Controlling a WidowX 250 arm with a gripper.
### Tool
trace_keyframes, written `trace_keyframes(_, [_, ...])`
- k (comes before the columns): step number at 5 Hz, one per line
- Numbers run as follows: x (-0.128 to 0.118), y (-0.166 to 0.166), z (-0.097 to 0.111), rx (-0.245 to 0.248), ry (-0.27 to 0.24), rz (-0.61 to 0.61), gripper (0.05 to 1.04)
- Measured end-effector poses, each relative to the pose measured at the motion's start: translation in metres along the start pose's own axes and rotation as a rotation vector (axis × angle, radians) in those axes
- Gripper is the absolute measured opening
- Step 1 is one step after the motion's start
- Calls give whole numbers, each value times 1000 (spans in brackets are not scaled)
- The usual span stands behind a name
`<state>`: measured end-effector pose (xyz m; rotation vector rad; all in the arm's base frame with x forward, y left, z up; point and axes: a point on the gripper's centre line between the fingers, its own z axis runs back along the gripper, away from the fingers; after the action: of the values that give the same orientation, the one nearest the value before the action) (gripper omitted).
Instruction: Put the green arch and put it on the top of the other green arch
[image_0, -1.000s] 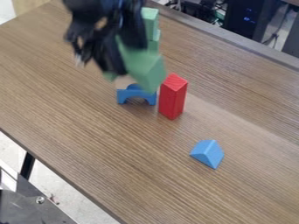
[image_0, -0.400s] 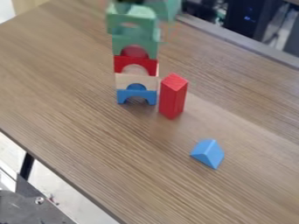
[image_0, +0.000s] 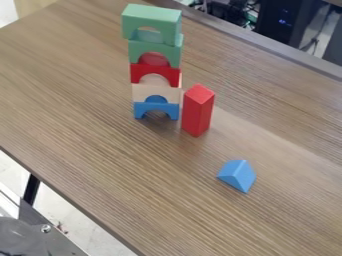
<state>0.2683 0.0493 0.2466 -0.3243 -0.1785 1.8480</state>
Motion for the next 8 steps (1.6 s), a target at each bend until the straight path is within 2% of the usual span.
trace_keyframes(1, [4,-7,-9,40,-19,22,550])
trace_keyframes(2, [8,-18,-26,109,-52,43,550])
trace_keyframes(3, [7,-25,-40,163,-63,42,550])
trace_keyframes(8, [14,-15,-55,202,-98,54,550])
